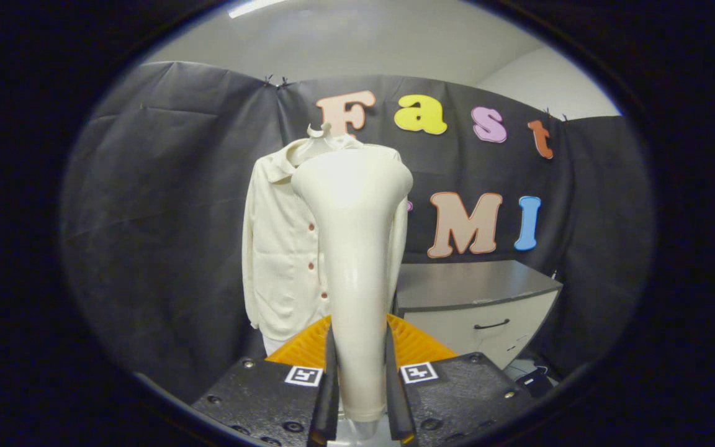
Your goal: Iron the clothes twice with a garment steamer, once on the left side and once on the right side.
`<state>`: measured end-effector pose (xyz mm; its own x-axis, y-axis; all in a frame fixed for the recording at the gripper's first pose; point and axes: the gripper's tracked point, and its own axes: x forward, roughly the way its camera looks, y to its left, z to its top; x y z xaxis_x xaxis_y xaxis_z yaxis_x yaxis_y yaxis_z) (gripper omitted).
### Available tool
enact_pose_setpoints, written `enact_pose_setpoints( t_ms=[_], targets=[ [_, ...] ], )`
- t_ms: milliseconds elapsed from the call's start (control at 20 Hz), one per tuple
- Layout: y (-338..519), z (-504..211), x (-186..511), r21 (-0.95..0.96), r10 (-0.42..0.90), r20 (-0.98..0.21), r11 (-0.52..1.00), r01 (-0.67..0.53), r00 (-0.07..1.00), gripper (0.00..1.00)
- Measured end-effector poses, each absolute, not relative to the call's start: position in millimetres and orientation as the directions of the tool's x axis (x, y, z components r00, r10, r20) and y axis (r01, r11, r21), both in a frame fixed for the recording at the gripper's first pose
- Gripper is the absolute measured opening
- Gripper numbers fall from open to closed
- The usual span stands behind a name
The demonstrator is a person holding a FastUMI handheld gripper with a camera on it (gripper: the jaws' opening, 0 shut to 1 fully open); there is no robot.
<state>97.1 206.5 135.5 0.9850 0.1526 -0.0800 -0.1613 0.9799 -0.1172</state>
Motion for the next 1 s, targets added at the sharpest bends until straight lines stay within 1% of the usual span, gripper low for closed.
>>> enact_pose_setpoints(
  t_ms=[200, 550, 700, 1000],
  targets=[
    [180, 152, 76, -0.102, 0.133, -0.047, 0.985, -0.137, 0.990, 0.32],
    [150, 159, 40, -0.105, 0.140, -0.042, 0.984, -0.143, 0.989, 0.32],
    [139, 151, 24, -0.105, 0.148, -0.042, 0.983, -0.151, 0.988, 0.31],
    [124, 123, 7, -0.095, 0.136, -0.083, 0.985, -0.144, 0.987, 0.31]
  ],
)
